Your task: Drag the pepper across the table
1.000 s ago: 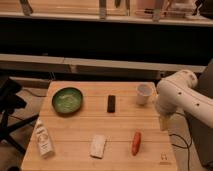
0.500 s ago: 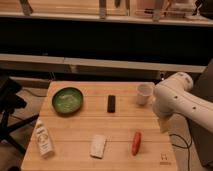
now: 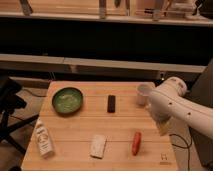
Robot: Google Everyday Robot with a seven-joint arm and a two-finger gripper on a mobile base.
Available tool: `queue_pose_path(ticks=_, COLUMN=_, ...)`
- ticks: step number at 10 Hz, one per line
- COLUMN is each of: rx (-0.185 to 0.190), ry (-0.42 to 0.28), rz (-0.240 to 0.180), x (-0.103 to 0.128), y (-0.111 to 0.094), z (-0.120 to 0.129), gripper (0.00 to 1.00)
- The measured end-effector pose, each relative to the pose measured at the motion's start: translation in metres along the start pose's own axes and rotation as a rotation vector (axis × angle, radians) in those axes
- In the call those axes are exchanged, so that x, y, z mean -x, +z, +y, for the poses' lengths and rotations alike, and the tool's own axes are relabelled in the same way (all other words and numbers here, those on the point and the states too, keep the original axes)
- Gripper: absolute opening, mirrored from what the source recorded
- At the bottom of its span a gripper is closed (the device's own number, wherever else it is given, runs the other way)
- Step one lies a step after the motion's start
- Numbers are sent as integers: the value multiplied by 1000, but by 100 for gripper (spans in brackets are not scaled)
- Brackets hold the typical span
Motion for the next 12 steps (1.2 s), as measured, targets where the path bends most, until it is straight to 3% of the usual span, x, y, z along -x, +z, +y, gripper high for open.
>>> queue_pose_path(ticks=2, rx=1, ry=-80, rz=12, x=12, y=5, z=-1, gripper=80)
queue_pose_path(ticks=6, rx=5, ry=-135, rz=26, x=20, y=10, z=-1, gripper=80)
queue_pose_path(ticks=8, rx=9, ry=-213, rz=28, x=26, y=16, z=1, gripper=80)
queue_pose_path(ticks=12, rx=3, ry=-278, rz=38, x=35, y=21, z=3, gripper=80)
